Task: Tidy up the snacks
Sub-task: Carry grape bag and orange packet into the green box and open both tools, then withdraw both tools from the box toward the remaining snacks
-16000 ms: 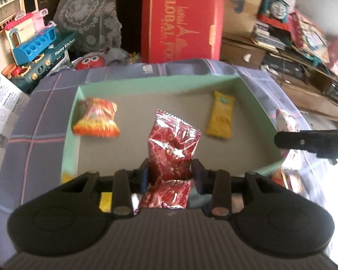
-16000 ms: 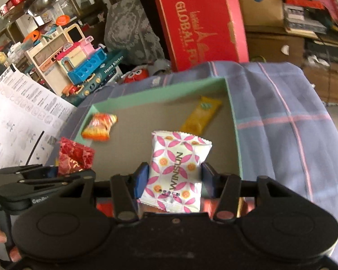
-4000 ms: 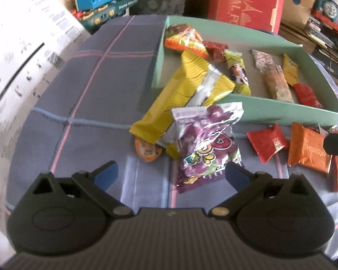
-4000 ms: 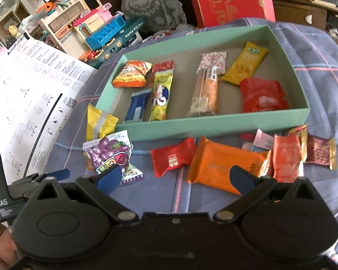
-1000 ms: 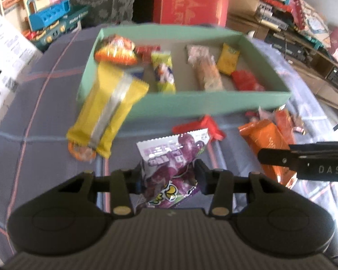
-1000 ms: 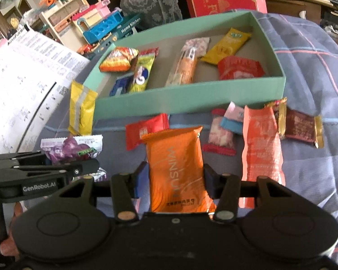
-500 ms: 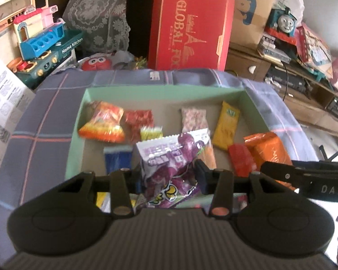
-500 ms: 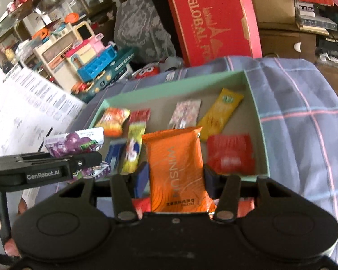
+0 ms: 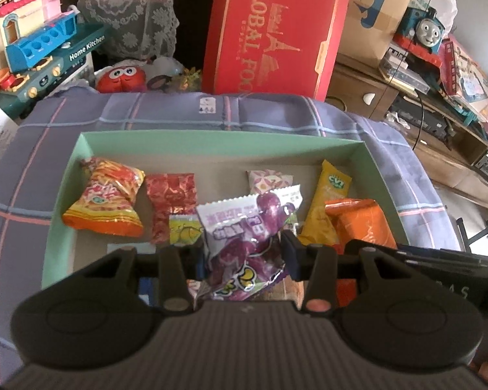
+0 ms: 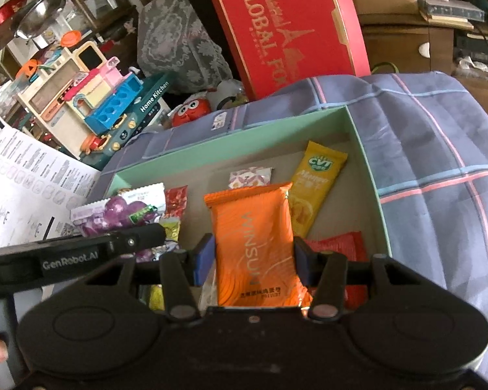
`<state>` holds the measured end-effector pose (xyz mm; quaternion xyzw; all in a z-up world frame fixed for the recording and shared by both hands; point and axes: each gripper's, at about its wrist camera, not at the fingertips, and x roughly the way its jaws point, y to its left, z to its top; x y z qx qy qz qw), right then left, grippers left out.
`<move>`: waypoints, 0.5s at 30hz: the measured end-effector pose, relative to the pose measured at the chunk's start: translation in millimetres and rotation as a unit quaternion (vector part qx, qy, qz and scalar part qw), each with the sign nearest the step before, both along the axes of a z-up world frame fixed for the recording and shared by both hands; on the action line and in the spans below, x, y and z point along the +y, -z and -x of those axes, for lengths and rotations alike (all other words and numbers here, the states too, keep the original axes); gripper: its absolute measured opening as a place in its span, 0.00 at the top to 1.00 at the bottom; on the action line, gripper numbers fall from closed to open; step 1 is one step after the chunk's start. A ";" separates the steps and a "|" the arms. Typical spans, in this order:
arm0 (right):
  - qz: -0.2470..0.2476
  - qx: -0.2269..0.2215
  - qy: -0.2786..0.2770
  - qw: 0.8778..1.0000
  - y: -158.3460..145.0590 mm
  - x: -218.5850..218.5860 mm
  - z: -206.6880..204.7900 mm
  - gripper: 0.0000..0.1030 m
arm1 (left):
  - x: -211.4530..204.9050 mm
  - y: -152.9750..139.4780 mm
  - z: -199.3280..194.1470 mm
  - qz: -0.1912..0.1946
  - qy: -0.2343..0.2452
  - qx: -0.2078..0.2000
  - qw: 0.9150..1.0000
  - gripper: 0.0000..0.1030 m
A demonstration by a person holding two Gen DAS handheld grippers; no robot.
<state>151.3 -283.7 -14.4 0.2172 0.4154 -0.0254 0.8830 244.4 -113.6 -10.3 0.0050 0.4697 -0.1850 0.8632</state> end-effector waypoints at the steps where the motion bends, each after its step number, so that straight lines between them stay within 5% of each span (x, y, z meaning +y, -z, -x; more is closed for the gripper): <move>1: 0.000 0.001 0.000 1.000 1.1 0.1 -0.3 0.52 | -0.9 2.9 -1.4 -0.002 0.000 0.001 1.000 0.57; 4: 0.000 0.005 -0.001 1.000 5.6 0.6 -3.4 0.48 | -3.4 9.5 -4.2 -0.017 -0.005 -0.001 1.000 0.50; 6: -0.001 0.008 0.002 1.000 7.2 0.9 -4.1 0.42 | -4.3 10.5 -3.8 -0.038 -0.013 -0.011 0.999 0.27; 8: 0.001 0.001 0.009 1.000 5.5 2.4 -1.1 0.10 | -3.7 7.7 0.0 -0.054 -0.021 -0.029 0.998 0.06; 9: 0.006 -0.006 0.013 1.000 3.7 2.7 1.2 0.06 | -3.6 5.4 3.2 -0.064 -0.025 -0.043 0.997 0.00; 15: 0.020 -0.019 0.025 0.999 -3.3 2.8 12.0 0.00 | -2.6 -4.8 16.8 -0.069 -0.010 -0.053 0.996 0.00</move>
